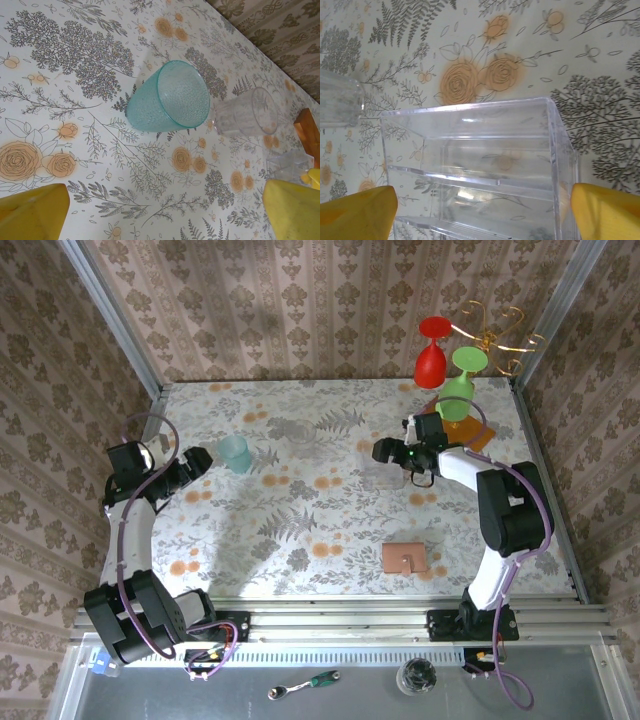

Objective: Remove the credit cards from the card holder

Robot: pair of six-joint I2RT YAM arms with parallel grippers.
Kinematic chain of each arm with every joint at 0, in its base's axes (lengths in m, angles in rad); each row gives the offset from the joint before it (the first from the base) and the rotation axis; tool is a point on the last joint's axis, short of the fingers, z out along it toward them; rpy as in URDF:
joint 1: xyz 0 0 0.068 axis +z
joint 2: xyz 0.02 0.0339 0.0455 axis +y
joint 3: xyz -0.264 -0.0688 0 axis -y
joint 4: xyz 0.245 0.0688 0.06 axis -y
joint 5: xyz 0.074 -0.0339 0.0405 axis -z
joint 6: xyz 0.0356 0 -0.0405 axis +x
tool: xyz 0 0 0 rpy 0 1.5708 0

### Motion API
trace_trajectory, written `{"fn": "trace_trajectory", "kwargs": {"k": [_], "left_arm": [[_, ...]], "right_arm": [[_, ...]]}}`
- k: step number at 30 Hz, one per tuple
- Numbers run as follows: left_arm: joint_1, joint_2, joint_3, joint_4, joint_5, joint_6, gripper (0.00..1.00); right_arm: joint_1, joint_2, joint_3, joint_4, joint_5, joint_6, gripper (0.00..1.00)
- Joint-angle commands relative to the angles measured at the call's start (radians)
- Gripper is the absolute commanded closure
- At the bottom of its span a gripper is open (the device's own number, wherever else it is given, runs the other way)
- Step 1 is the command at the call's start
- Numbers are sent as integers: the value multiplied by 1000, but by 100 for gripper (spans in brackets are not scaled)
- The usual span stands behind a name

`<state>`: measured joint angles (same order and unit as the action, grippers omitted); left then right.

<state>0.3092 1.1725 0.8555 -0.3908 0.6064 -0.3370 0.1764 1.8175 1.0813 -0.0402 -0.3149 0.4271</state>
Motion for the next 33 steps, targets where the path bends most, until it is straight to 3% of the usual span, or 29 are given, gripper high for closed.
{"fn": "trace_trajectory", "kwargs": {"k": [1,23,33], "left_arm": [[7,3,13,-16,16,12,0],[6,13,11,-17,29,7,0],[7,18,13,-17,30,5,0]], "right_arm": [[22,12,31,-2,-3,32,9],[154,31,62,-34,31,146,11],[191,11,77,-119,82,91,11]]}}
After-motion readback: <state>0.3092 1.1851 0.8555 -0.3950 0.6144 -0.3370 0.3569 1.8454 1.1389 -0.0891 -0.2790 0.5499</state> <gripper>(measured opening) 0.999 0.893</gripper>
